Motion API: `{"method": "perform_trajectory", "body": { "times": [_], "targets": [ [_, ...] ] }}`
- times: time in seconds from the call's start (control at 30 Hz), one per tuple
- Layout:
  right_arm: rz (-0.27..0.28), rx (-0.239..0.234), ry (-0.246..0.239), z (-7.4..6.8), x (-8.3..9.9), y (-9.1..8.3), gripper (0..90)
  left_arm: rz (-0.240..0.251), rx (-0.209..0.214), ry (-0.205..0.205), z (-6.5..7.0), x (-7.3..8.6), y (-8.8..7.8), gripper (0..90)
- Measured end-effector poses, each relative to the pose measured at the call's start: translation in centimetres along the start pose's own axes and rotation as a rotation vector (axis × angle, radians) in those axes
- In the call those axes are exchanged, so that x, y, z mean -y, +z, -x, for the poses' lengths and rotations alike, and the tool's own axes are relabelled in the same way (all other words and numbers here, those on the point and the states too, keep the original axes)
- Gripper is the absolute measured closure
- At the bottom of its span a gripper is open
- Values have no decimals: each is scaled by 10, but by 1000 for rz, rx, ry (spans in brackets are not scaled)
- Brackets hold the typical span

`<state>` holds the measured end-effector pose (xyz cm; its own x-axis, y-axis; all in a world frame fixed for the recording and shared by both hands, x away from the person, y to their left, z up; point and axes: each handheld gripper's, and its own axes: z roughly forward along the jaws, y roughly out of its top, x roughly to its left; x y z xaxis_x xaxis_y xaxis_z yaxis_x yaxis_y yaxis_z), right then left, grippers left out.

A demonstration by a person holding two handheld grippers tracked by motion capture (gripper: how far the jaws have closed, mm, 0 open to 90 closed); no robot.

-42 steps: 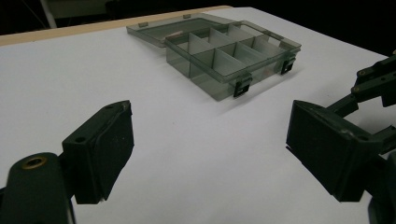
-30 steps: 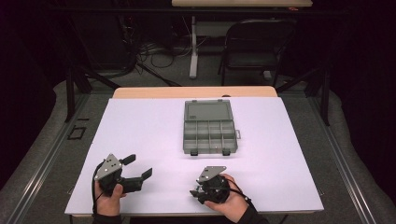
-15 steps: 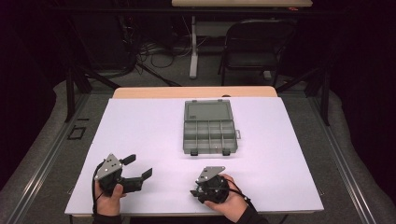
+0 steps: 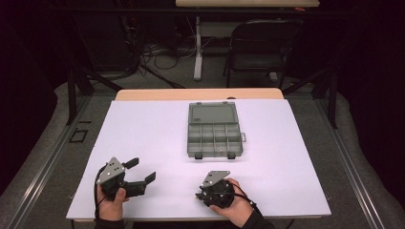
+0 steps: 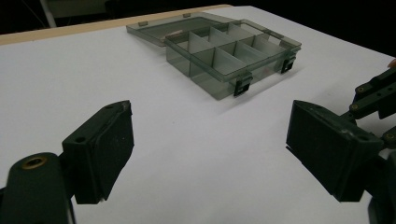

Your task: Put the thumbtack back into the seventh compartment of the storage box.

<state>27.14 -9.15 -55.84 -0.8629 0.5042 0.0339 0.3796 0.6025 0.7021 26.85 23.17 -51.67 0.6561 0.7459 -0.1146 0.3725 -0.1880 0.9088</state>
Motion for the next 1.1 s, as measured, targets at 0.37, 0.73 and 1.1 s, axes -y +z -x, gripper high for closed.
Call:
{"method": "perform_trajectory", "body": {
  "times": [0.37, 0.73, 1.1],
  "targets": [
    [0, -1, -2, 0, 0, 0, 689, -1, 0, 0, 0, 0, 0, 149],
    [1, -6, 2, 0, -3, -4, 690, 0, 1, -4, 0, 0, 0, 149],
    [20, -21, 30, 10, -15, -19, 689, -1, -1, -3, 0, 0, 0, 149]
  ]
}}
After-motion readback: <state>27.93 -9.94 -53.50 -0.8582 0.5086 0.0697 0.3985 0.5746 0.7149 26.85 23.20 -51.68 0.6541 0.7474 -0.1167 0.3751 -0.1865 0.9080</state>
